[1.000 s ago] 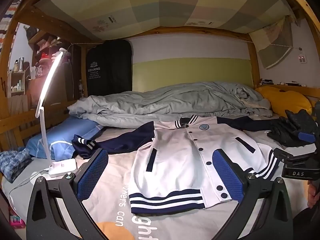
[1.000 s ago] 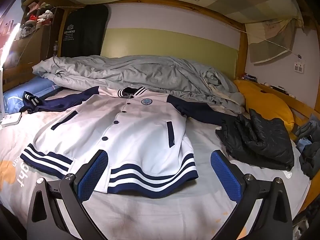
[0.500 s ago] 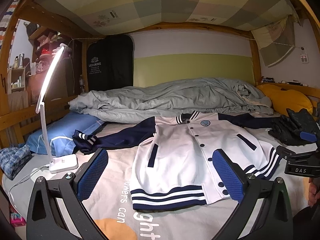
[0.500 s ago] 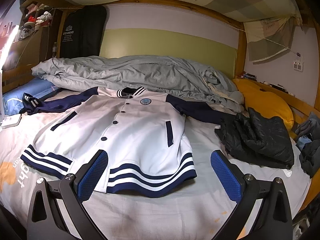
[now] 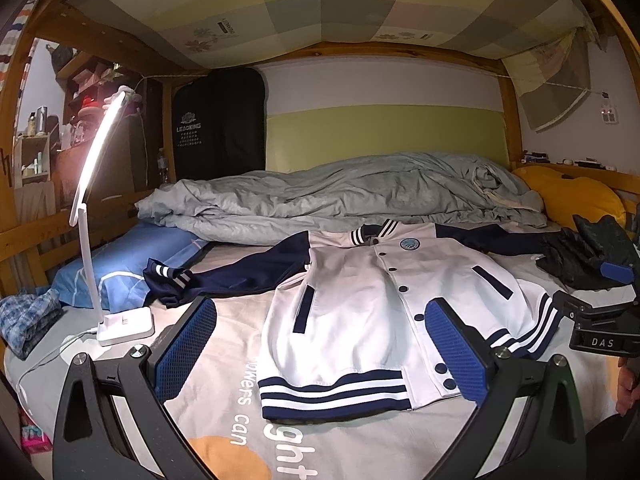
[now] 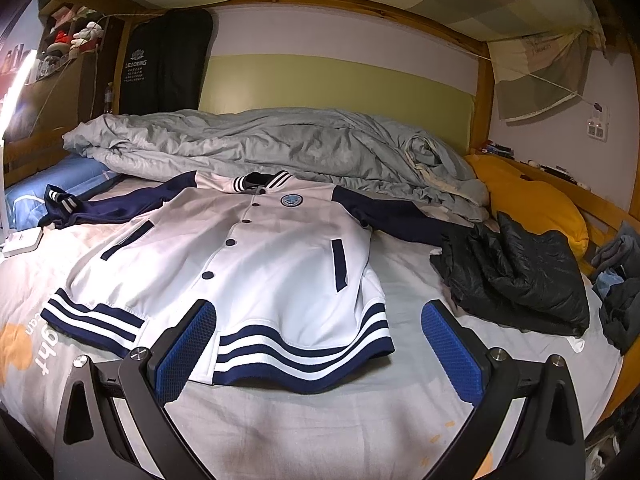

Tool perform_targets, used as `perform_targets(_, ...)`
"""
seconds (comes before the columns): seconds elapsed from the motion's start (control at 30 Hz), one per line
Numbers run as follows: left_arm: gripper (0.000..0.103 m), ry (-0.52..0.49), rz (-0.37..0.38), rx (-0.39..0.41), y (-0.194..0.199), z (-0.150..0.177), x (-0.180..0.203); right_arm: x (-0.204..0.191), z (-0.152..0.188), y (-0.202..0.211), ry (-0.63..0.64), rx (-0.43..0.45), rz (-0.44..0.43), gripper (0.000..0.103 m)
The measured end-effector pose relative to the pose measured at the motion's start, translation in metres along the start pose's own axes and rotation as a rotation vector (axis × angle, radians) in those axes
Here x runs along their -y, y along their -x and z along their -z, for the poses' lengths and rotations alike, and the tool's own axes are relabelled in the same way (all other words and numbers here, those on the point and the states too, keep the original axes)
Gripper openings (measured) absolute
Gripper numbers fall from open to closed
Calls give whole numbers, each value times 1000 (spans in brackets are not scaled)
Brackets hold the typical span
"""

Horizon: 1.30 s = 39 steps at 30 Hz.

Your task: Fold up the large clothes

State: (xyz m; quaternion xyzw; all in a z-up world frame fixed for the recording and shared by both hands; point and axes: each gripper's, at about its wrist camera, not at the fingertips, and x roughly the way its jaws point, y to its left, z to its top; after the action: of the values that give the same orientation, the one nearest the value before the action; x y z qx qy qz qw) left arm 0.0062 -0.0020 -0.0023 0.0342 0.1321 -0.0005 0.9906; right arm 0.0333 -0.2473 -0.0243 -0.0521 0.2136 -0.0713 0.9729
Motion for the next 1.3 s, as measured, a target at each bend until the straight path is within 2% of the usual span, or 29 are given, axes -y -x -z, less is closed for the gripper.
perform_targets(0.23,103,21,-18,5,-1,1,-6,-4,1,1,14,7,2,103)
perform_targets(1.13,103,48,-5,22,-2,1,-7,-7,2,2,14,7,2,103)
perform_targets(1.3,103,88,-41,3,-7,3,-13,-7,1,2,7,8,1,103)
